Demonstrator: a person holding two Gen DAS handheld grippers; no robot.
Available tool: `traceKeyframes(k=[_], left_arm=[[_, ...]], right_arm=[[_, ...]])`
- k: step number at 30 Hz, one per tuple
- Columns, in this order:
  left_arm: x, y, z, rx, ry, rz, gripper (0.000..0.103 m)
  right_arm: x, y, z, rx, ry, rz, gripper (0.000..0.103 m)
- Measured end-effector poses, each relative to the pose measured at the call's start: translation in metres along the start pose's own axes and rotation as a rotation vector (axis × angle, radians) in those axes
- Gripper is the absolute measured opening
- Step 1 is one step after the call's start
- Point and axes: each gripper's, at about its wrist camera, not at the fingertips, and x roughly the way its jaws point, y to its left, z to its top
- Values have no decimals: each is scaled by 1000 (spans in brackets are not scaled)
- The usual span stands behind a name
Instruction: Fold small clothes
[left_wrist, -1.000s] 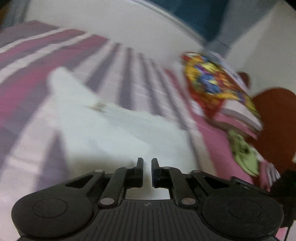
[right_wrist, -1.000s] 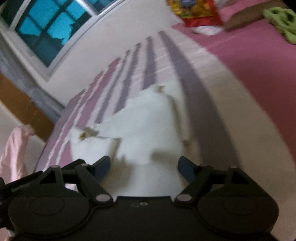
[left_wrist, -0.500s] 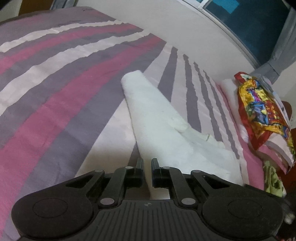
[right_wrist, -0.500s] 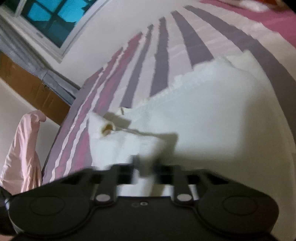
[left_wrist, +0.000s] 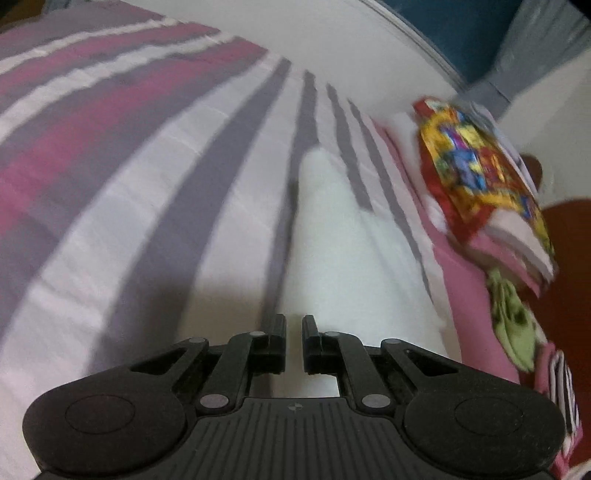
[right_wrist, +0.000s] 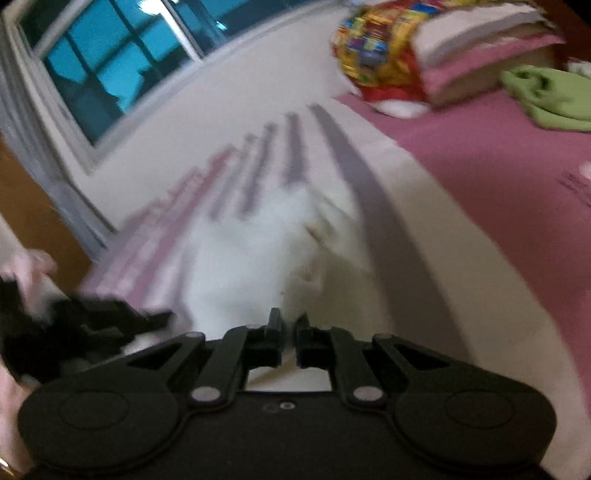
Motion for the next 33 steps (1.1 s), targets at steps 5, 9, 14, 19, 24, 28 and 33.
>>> traceKeyframes(k=[5, 9, 14, 19, 24, 28, 33], left_arm=[[3, -5, -20, 30, 49, 15, 6], [0, -4, -26, 45, 62, 18, 6], [-2, -4, -30, 29, 64, 11, 6], [-2, -1, -30, 22, 66, 4, 6], [1, 4, -31, 10, 73, -2, 6], [1, 5, -32, 14, 68, 1, 6], [0, 1, -32, 23, 66, -12, 6]], right_arm=[[10, -10, -5, 35, 76, 16, 19], [0, -11, 19, 19, 6, 23, 42], [35, -10, 60, -34, 35, 36, 54], [99, -6, 80, -33, 139, 34, 52], [125, 6, 77, -87, 173, 63, 47], [113, 12, 74, -116, 142, 74, 17], [73, 36, 62, -282, -38, -8, 13]])
